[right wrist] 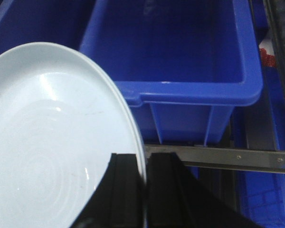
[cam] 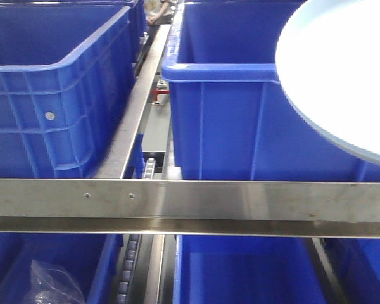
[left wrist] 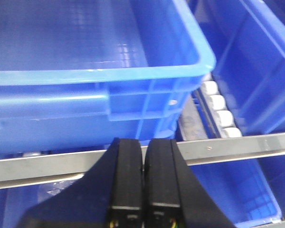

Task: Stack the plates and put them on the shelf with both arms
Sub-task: 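Keep holding the plates in the right gripper as the base reaches the shelf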

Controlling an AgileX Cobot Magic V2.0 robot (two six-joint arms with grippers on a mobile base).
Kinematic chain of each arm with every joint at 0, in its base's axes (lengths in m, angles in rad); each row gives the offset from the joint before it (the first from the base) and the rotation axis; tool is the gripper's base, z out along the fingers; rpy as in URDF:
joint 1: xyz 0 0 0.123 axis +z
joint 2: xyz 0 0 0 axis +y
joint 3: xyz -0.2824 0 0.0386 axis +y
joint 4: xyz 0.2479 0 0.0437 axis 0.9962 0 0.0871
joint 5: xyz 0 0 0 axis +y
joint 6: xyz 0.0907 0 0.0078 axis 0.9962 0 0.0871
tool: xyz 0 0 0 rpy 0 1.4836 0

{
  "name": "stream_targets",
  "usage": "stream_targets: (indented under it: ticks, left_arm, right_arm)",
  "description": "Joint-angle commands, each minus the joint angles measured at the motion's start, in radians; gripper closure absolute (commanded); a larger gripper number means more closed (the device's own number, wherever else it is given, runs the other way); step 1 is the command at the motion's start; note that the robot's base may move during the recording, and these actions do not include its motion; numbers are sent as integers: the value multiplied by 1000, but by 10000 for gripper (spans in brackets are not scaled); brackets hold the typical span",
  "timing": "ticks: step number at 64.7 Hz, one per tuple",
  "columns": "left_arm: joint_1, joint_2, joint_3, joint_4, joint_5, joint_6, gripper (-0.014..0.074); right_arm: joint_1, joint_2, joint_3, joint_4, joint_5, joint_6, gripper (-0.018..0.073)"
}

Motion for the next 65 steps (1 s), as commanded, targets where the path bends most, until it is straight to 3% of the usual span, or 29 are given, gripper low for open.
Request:
stream_targets:
  ticks: [1, 65]
  left_arm:
    - [2, -1, -31, 0, -79, -6, 510]
    - [2, -1, -31, 0, -79, -6, 510]
  right_arm:
    - [-8, 4, -32, 5, -89, -3, 510]
    - [-8, 4, -32, 5, -88, -3, 510]
